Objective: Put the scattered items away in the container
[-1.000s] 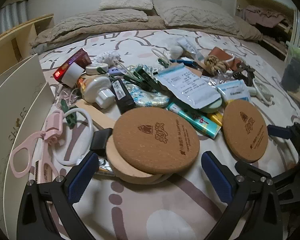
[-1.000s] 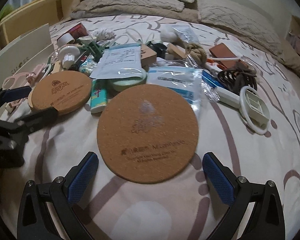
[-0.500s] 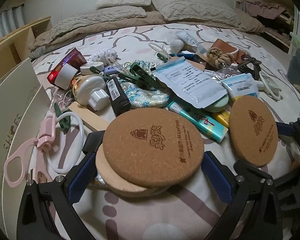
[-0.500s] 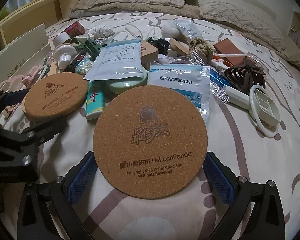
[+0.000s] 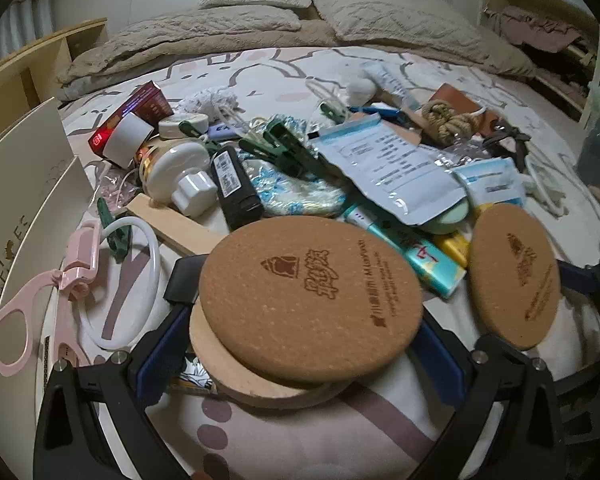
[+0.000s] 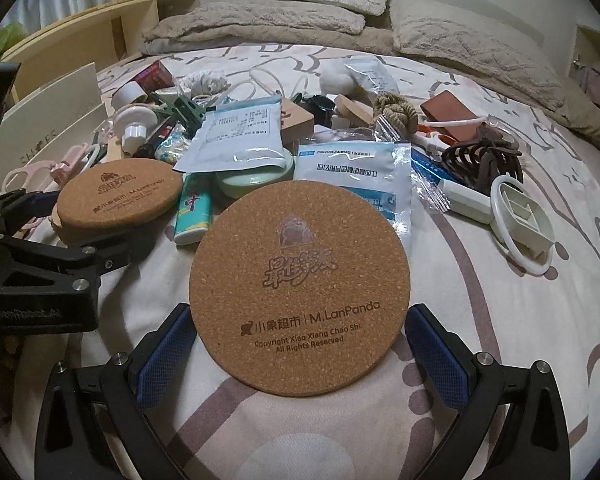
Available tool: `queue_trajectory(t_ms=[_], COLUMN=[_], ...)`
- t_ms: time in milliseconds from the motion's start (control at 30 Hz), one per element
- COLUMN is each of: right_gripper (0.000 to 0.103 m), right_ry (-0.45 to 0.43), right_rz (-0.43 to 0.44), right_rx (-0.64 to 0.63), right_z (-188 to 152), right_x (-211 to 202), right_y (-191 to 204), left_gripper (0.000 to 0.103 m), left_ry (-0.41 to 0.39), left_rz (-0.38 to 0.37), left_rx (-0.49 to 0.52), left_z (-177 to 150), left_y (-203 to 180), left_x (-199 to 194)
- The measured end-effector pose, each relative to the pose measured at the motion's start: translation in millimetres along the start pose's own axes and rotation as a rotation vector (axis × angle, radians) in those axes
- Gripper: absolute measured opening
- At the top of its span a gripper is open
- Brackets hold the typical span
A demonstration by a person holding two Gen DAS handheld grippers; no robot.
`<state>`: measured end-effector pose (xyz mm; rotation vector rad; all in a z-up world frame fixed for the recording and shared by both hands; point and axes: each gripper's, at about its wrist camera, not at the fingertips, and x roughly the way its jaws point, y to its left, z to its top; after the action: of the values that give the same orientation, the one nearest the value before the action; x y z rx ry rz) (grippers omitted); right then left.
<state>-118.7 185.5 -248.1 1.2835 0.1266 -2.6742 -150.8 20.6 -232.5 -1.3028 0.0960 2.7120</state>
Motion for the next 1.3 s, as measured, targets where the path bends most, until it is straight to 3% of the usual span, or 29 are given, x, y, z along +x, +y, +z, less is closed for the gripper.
queue_trajectory(t_ms=[133, 400, 600, 1067, 1200, 1300], right_gripper=[0.102, 0.102, 0.095, 0.095, 0.095, 0.095], right_ry=[-0.005, -0.018, -0.051, -0.081, -0.089, -0.087], right_rz=[-0.001, 0.004, 0.017, 0.041, 0.04, 0.045], right_rx=[-0.001, 0.006, 0.033, 0.054, 0.057, 0.06], right_z=[0, -1, -3, -5, -7, -10], right_x=[0, -1, -5, -12, -17, -20], right_y=[1, 0, -5, -7, -6, -5], left_gripper=[0.103, 0.103, 0.102, 0.078, 0.078, 0.101], left_ry=[-0.009, 0.01, -0.003, -0.024, -0.015, -0.037], left_rz=[-0.039, -0.03, -0.028, -0.051, -0.061, -0.052], left_rx=[0.005, -0.011, -0.019, -0.015, -0.02, -0.026], left_z=[1, 4, 3, -2, -4, -2], left_y=[0, 0, 1, 3, 5, 5], left_x=[-4, 1, 0, -23, -30, -36])
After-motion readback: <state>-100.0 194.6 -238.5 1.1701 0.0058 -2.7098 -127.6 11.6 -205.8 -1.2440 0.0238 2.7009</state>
